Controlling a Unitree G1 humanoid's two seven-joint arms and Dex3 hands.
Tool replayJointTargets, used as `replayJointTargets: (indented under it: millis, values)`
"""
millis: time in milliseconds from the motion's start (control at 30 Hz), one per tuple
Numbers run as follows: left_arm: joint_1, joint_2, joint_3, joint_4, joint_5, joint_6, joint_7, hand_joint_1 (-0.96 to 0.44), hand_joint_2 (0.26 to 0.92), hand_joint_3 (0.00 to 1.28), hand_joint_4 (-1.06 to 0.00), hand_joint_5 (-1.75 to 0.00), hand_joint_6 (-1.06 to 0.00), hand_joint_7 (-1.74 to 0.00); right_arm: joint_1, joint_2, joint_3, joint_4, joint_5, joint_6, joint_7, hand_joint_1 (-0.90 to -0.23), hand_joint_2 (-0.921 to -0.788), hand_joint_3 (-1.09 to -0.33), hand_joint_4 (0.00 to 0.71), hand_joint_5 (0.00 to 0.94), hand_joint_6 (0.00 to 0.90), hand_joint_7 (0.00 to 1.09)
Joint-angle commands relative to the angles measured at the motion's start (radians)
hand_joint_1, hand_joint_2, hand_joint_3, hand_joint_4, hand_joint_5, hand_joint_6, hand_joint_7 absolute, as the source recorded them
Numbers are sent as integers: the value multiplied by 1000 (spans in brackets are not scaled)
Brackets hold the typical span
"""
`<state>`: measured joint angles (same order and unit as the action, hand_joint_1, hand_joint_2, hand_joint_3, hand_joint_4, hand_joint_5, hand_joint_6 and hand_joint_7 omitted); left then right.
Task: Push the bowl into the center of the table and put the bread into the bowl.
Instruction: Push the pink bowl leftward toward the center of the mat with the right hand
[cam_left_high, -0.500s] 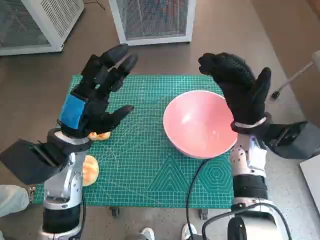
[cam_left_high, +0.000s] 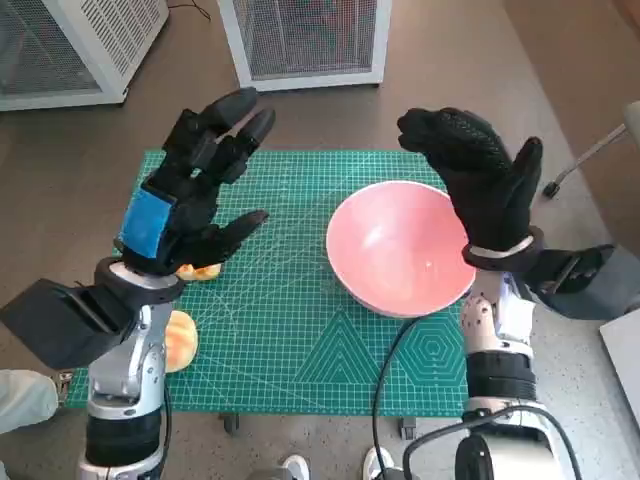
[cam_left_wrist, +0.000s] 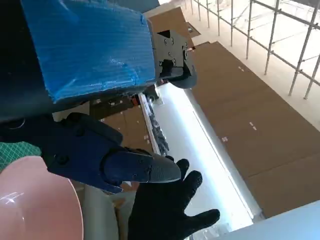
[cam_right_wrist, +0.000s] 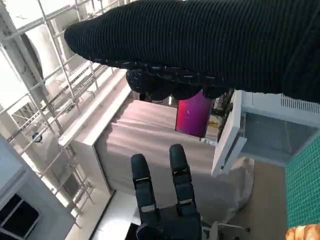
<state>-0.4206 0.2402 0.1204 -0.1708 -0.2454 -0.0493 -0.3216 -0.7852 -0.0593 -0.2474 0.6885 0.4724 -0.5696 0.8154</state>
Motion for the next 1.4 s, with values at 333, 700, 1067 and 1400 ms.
replayJointTargets:
  millis: [333,700,1067,1400]
  values:
    - [4,4,6,-5,-22,-6,-16,-461,921,217,-319,-5,-48,-613,23,-1,-3,4,6,14,-3,-457,-921,-364,415,2,635,5]
    - [16,9,6,-18,15,-8,6,-466,921,217,-318,-4,-48,-615,16,-44,-51,55,14,-1,-12,-436,-921,-388,406,0,620,0]
    - [31,11,16,-5,19,-39,-4,-491,921,221,-314,-2,-53,-611,-23,-129,-150,313,-12,-78,-139,-413,-921,-422,390,0,572,0]
    - [45,7,13,-16,36,-38,10,-492,921,221,-312,0,-55,-608,-31,-181,-178,513,-75,-96,-303,-395,-921,-441,420,15,585,10]
